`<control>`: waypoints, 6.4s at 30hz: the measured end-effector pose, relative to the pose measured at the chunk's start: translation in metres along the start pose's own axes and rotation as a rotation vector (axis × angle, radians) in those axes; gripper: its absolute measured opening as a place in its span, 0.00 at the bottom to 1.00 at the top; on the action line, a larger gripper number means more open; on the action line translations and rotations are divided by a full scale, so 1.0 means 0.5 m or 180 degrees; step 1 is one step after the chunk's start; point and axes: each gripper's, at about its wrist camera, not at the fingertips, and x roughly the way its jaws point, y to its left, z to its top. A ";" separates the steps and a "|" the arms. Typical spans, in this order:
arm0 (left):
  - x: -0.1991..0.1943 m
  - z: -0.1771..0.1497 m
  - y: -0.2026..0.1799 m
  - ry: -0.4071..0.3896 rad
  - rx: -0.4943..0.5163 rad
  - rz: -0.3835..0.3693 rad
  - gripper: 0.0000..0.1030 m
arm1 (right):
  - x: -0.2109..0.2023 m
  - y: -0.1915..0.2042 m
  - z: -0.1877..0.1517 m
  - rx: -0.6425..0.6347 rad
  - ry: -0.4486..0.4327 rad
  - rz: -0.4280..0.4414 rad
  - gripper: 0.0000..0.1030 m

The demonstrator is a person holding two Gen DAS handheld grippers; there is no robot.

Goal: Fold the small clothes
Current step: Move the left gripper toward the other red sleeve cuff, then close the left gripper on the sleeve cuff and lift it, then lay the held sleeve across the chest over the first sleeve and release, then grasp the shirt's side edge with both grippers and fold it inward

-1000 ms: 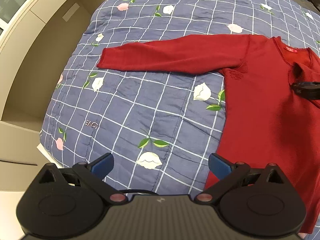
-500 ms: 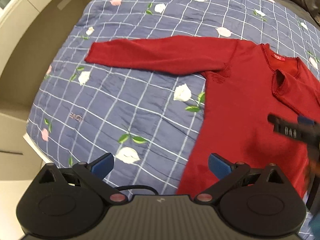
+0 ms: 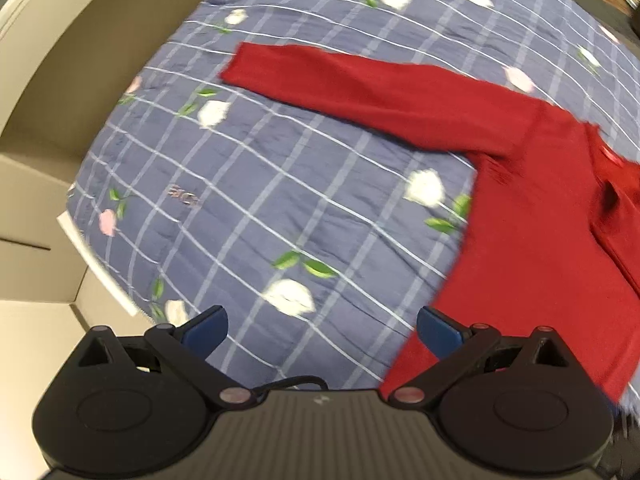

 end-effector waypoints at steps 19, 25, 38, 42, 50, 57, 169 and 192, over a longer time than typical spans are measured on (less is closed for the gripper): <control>0.144 0.166 0.296 -0.0458 -0.0889 -0.0425 1.00 | -0.004 0.091 -0.059 0.0142 0.0639 -0.0190 0.99; 0.200 0.234 0.303 -0.0639 -0.0895 -0.0624 1.00 | -0.018 0.053 -0.056 0.0308 0.0694 -0.0383 0.99; 0.342 0.381 0.298 -0.0743 -0.0996 -0.0268 0.99 | -0.002 0.028 -0.066 0.0742 0.0983 -0.0646 0.99; 0.372 0.415 0.307 -0.0752 -0.1133 -0.0159 0.96 | -0.011 0.032 -0.081 0.0696 0.0993 -0.0802 0.99; 0.417 0.468 0.315 -0.0734 -0.1229 -0.0162 0.75 | -0.031 0.013 -0.080 0.0864 0.0892 -0.1013 0.99; 0.450 0.480 0.326 -0.0598 -0.1297 -0.0153 0.67 | -0.007 0.048 -0.071 0.0587 0.0992 -0.0967 0.99; 0.078 -0.086 -0.307 -0.0850 0.0489 -0.0626 0.80 | -0.045 -0.661 0.190 0.2131 -0.0435 0.0070 0.07; 0.212 0.167 -0.191 -0.0865 0.0374 -0.1066 0.89 | -0.109 -0.478 -0.072 0.2501 -0.0236 -0.0275 0.77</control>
